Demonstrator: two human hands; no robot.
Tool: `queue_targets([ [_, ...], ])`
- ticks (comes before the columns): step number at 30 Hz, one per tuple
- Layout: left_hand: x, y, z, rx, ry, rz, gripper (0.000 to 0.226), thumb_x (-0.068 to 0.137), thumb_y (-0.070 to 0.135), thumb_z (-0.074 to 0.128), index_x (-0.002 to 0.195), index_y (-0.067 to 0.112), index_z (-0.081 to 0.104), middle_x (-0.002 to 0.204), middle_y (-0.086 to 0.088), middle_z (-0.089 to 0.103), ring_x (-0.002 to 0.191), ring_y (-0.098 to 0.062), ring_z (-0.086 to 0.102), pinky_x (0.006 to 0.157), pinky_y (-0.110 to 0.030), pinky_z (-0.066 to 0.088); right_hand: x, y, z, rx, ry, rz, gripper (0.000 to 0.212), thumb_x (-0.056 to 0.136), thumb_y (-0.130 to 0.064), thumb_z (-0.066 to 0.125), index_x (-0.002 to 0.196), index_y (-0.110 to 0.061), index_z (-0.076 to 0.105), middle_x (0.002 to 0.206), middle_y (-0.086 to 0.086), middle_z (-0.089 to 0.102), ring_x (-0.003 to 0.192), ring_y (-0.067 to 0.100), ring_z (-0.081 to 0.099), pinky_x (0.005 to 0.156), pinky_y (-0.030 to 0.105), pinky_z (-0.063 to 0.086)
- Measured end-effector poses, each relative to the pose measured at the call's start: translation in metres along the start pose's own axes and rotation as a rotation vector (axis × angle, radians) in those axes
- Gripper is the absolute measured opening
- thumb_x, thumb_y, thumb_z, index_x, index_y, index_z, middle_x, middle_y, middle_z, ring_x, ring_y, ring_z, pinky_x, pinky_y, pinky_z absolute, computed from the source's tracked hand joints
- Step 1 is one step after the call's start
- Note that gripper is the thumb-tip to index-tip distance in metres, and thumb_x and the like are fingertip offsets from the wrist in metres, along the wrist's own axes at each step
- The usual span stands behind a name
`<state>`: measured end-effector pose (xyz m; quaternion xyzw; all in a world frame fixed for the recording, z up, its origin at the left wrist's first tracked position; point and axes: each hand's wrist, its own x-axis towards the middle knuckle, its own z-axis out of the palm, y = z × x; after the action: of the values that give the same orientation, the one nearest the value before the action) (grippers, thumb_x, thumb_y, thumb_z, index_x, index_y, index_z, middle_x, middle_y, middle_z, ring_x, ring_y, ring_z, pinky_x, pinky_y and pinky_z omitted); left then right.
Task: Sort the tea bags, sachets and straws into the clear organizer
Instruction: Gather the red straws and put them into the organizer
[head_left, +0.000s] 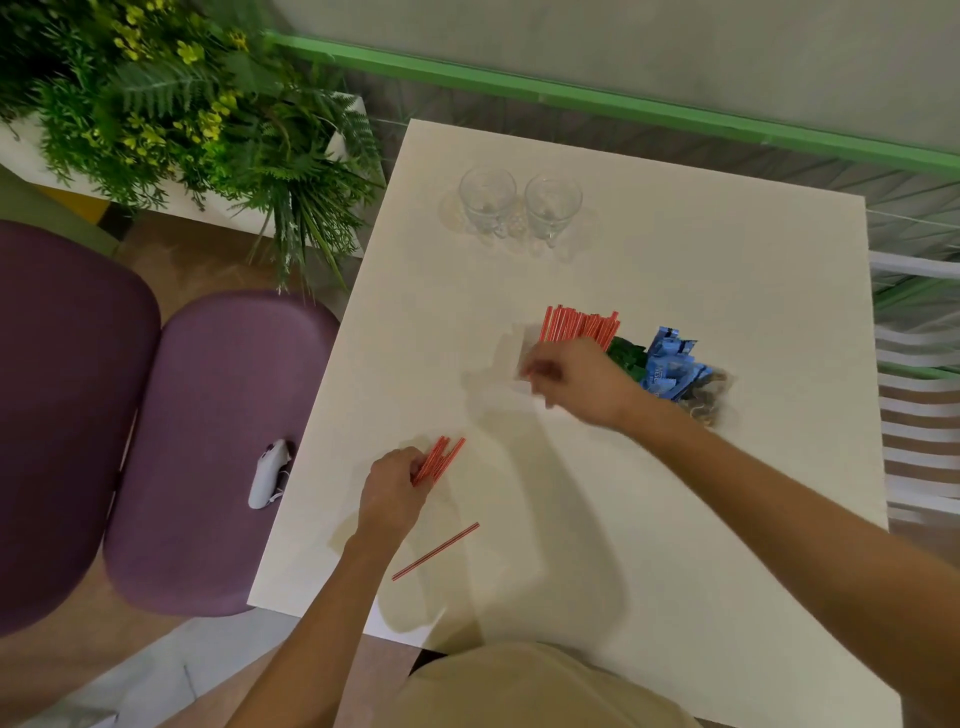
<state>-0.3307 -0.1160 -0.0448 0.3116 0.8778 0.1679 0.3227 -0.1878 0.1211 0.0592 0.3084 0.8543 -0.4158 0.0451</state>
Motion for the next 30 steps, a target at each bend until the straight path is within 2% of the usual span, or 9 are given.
queue_targets([
  [3,0.0,0.001,0.0,0.034,-0.005,0.025,0.016,0.093,0.019,0.059,0.077,0.016,0.057,0.071,0.005,0.055,0.065,-0.016,0.053,0.059,-0.025,0.043,-0.016,0.003,0.033,0.111,-0.109,0.079,0.018,0.088,-0.003,0.056,0.096,-0.012,0.07,0.079,0.006,0.07,0.065,0.02,0.07,0.067,0.03,0.056],
  [6,0.0,0.001,-0.002,0.044,0.012,0.04,0.02,0.096,0.015,0.055,0.076,0.018,0.052,0.07,0.006,0.049,0.065,-0.011,0.047,0.06,-0.02,0.035,-0.027,0.008,0.058,0.197,-0.168,0.177,0.014,0.089,-0.005,0.058,0.095,-0.01,0.07,0.08,0.009,0.07,0.066,0.022,0.07,0.071,0.036,0.058],
  [9,0.0,0.002,-0.005,0.013,0.021,0.08,0.016,0.097,0.016,0.053,0.081,0.015,0.056,0.077,0.002,0.054,0.07,-0.014,0.053,0.065,-0.019,0.039,-0.033,0.013,0.072,0.256,-0.191,0.248,0.012,0.089,-0.007,0.059,0.094,-0.01,0.07,0.08,0.008,0.071,0.065,0.019,0.069,0.073,0.037,0.057],
  [13,0.002,0.008,-0.009,0.003,0.005,0.132,0.015,0.1,0.014,0.046,0.095,0.008,0.06,0.088,-0.001,0.056,0.082,-0.017,0.056,0.074,-0.024,0.045,-0.037,0.013,0.08,0.343,-0.194,0.315,0.014,0.09,-0.008,0.057,0.097,-0.008,0.069,0.082,0.01,0.073,0.07,0.022,0.072,0.065,0.034,0.054],
  [17,0.002,0.013,-0.009,0.009,-0.021,0.166,0.02,0.103,0.022,0.038,0.096,0.012,0.054,0.09,0.0,0.055,0.084,-0.019,0.056,0.076,-0.033,0.049,-0.037,0.01,0.082,0.441,-0.155,0.343,0.016,0.09,-0.008,0.055,0.098,-0.007,0.068,0.083,0.012,0.073,0.071,0.024,0.072,0.06,0.03,0.052],
  [20,-0.002,0.023,-0.011,-0.046,-0.058,0.189,0.021,0.103,0.024,0.036,0.092,0.014,0.05,0.087,0.0,0.054,0.08,-0.018,0.053,0.072,-0.032,0.044,-0.036,0.005,0.083,0.526,-0.102,0.364,0.016,0.094,-0.016,0.054,0.101,-0.008,0.066,0.086,0.014,0.073,0.072,0.026,0.071,0.059,0.028,0.051],
  [25,-0.019,0.047,-0.012,-0.203,-0.238,0.209,0.026,0.103,0.031,0.036,0.099,0.013,0.054,0.083,0.0,0.056,0.071,-0.013,0.047,0.068,-0.031,0.039,-0.035,-0.002,0.083,0.704,-0.028,0.428,0.037,0.098,-0.043,0.047,0.106,-0.01,0.062,0.086,0.016,0.071,0.064,0.026,0.068,0.056,0.029,0.046],
  [28,-0.026,0.054,-0.005,-0.296,-0.383,0.184,0.026,0.102,0.038,0.035,0.097,0.023,0.055,0.073,0.008,0.053,0.065,-0.012,0.047,0.063,-0.028,0.04,-0.04,0.0,0.084,0.699,-0.05,0.389,0.035,0.096,-0.043,0.052,0.099,-0.01,0.063,0.084,0.016,0.071,0.061,0.026,0.066,0.051,0.028,0.043],
  [30,-0.031,0.059,-0.002,-0.363,-0.474,0.14,0.025,0.102,0.039,0.037,0.089,0.026,0.055,0.068,0.009,0.051,0.061,-0.009,0.045,0.058,-0.025,0.039,-0.045,0.003,0.086,0.703,-0.078,0.347,0.03,0.095,-0.035,0.057,0.096,-0.006,0.063,0.084,0.017,0.072,0.06,0.024,0.065,0.049,0.027,0.042],
])
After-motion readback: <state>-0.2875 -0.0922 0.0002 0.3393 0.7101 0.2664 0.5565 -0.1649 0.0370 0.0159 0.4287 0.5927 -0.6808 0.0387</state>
